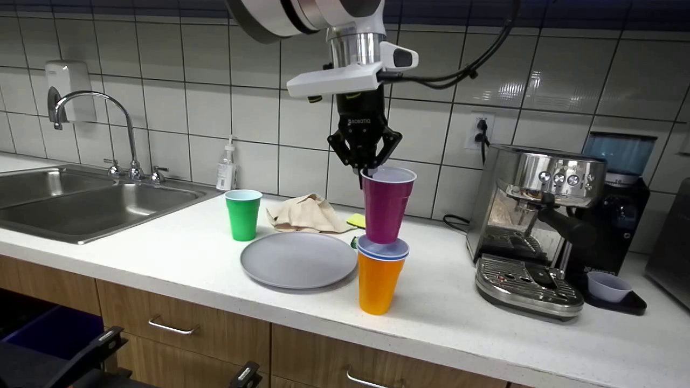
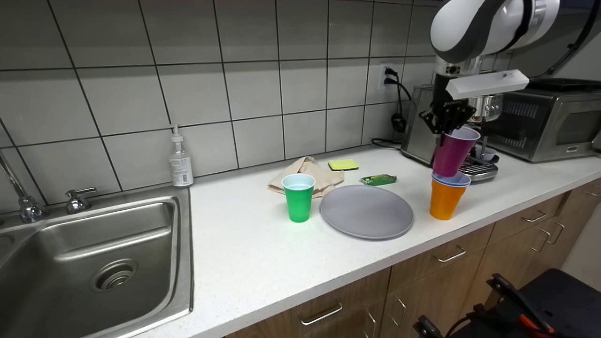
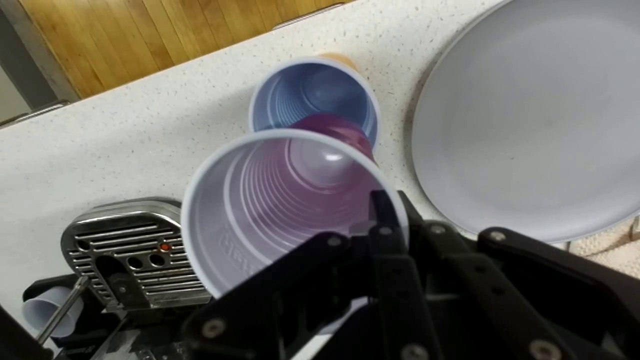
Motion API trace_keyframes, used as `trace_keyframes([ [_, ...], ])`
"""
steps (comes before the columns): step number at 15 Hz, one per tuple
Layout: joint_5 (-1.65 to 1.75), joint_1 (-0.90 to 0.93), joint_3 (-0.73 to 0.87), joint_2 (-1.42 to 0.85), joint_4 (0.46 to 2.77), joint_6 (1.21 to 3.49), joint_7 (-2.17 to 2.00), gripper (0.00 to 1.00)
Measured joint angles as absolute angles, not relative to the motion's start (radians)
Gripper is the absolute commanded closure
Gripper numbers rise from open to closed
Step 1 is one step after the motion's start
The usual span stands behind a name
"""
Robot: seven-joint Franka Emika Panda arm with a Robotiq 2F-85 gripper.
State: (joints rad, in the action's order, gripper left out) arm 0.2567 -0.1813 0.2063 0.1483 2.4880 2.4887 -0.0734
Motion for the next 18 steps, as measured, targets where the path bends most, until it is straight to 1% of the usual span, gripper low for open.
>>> trace_keyframes([
  [17, 0.258, -0.196, 0.207, 0.158, 2.514, 2.464, -0.074, 0.99],
  [18, 0.258, -0.196, 0.207, 0.158, 2.515, 2.464, -0.074, 0.71],
])
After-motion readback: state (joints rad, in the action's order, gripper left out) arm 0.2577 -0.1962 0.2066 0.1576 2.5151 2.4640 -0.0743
